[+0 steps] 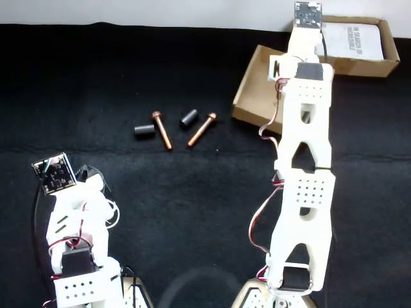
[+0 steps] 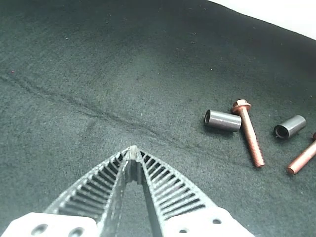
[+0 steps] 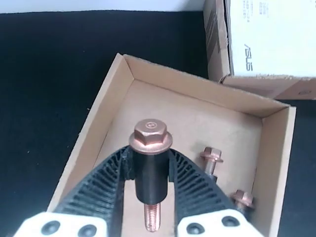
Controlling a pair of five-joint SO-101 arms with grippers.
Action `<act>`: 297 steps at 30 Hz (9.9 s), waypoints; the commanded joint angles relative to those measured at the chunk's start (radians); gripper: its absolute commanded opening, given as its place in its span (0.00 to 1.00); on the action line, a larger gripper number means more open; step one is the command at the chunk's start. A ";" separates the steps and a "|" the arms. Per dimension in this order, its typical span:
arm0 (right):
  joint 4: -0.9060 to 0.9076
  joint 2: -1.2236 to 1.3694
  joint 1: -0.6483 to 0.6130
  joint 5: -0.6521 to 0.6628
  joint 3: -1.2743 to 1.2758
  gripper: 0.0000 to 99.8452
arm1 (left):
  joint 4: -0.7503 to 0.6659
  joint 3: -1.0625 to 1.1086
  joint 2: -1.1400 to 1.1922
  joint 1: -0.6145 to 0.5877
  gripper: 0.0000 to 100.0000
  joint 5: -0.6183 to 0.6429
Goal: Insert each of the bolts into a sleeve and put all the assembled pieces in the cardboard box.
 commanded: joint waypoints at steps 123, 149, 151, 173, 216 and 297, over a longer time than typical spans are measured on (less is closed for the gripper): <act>0.650 -0.496 -0.087 -0.028 -0.631 0.01 | 0.115 0.018 -0.022 0.056 0.01 -0.005; 0.651 -1.234 0.124 -0.031 -0.624 0.01 | 0.400 -0.180 -0.024 -0.200 0.01 -0.261; 0.651 -1.276 0.124 -0.031 -0.624 0.01 | 0.456 -0.272 -0.024 -0.205 0.01 -0.276; 0.605 -1.821 0.125 -0.110 0.479 0.01 | 1.042 -1.736 1.044 0.189 0.01 0.120; -1.024 -2.505 0.272 0.003 2.568 0.01 | 0.161 -1.756 2.028 0.545 0.01 0.166; -1.017 -2.506 0.338 0.000 2.701 0.01 | 0.552 -2.675 2.867 0.576 0.02 -0.361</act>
